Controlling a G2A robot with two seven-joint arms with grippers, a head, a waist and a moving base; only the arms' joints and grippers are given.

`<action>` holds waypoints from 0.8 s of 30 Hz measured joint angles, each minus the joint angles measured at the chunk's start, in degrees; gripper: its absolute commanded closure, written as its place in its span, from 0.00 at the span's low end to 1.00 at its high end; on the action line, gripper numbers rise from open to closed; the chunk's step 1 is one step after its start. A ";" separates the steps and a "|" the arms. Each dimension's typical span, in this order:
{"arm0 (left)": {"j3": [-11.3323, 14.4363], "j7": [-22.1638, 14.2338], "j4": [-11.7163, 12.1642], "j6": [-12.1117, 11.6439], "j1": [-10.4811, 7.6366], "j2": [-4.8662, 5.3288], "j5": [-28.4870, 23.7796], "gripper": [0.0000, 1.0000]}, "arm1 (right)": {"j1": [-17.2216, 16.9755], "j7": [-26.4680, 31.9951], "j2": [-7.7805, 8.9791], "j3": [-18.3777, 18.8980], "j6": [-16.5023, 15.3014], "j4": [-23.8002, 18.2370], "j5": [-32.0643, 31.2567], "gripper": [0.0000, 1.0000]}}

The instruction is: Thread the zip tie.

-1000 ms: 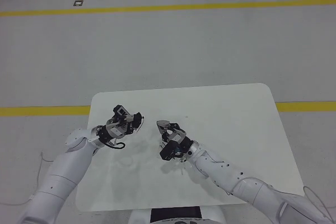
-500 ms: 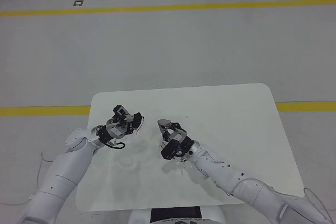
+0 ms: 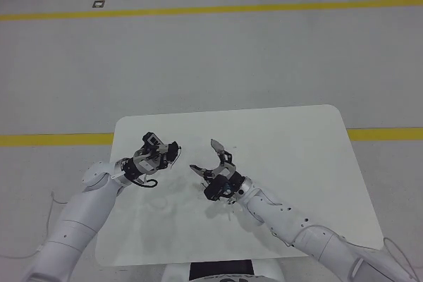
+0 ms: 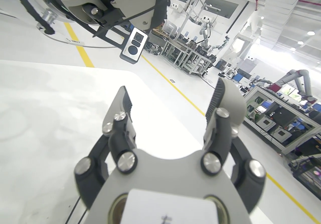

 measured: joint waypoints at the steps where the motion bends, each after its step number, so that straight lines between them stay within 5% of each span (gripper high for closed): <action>1: 0.00 0.00 0.00 0.00 0.00 0.00 0.00 1.00 | -0.38 -0.31 0.13 0.66 -0.48 -0.36 0.44 0.00; 10: 0.00 0.00 0.00 0.00 0.00 0.00 0.00 1.00 | -6.21 -6.65 2.70 9.90 -7.49 -4.47 6.40 0.00; 24: 0.00 0.00 0.00 0.00 0.00 0.00 0.00 1.00 | -16.29 -12.14 6.68 24.61 -27.26 -13.60 16.59 0.00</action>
